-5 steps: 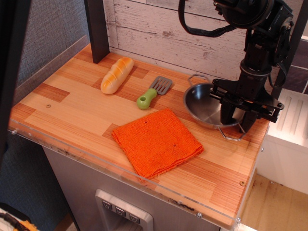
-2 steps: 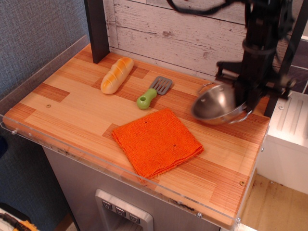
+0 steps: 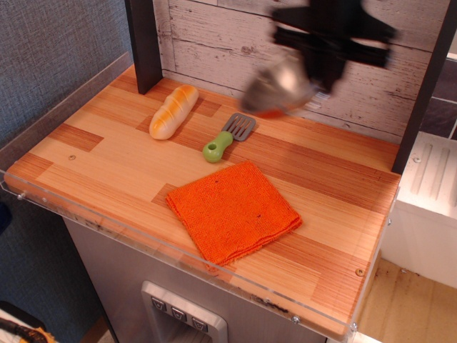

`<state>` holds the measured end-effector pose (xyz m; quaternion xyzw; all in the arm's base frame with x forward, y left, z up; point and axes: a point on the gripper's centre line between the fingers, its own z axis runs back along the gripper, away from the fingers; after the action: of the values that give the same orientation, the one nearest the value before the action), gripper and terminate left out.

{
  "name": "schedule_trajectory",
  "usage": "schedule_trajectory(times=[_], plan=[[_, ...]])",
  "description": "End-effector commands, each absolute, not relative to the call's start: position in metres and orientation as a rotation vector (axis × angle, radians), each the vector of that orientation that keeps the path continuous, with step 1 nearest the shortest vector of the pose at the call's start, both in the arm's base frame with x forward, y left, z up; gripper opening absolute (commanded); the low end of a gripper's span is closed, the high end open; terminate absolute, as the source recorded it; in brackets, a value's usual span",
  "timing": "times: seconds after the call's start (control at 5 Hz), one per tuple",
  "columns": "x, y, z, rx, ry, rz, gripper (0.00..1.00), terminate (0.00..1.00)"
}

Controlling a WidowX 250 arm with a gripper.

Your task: Put the pot on the bottom-right corner of the counter.

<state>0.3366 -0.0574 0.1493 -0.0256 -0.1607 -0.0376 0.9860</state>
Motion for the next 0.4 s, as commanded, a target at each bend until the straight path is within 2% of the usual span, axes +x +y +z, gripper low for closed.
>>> schedule_trajectory(times=[0.0, 0.2], plan=[[0.262, 0.028, 0.166, 0.085, -0.248, 0.126, 0.00, 0.00], [0.248, 0.074, 0.150, 0.108, -0.206, 0.222, 0.00, 0.00]])
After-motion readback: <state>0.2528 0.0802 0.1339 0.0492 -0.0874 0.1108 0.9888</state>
